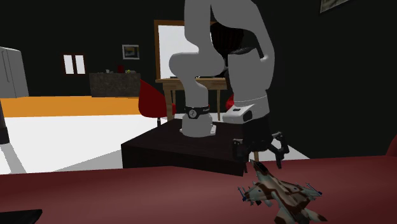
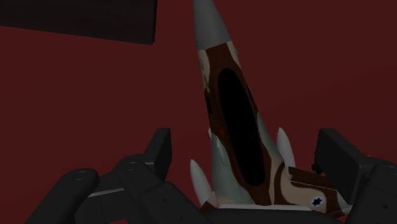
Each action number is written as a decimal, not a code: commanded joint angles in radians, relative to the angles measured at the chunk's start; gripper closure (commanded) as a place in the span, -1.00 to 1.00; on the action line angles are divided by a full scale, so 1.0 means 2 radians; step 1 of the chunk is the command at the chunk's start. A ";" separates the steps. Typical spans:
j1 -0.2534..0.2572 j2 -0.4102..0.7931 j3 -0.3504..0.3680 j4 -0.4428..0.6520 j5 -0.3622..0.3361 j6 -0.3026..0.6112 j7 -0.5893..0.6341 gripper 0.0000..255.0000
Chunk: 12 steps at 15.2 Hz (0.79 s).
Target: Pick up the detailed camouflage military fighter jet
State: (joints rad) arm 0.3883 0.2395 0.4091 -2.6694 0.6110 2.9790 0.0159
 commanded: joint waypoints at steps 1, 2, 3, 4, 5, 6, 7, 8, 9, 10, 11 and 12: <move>0.000 0.006 0.001 0.001 0.002 0.005 -0.002 -1.00; -0.001 0.006 0.001 0.002 0.001 0.005 -0.002 1.00; 0.000 0.006 0.001 0.001 0.001 0.005 -0.002 1.00; 0.000 0.006 0.001 0.001 0.001 0.005 -0.002 1.00; 0.000 0.006 0.001 0.002 0.001 0.005 -0.002 1.00; 0.000 0.006 0.001 0.002 0.001 0.005 -0.002 1.00; 0.000 0.006 0.001 0.001 0.001 0.005 -0.002 1.00; 0.000 0.006 0.001 0.001 0.001 0.005 -0.002 1.00; 0.000 0.005 0.001 0.001 0.001 0.004 -0.002 1.00; 0.000 0.006 0.001 0.001 0.001 0.004 -0.002 1.00; 0.000 0.006 0.001 0.001 0.002 0.005 -0.002 1.00; 0.001 -0.004 -0.001 -0.001 -0.001 -0.003 0.002 1.00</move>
State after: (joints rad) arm 0.3890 0.2404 0.4088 -2.6684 0.6107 2.9810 0.0160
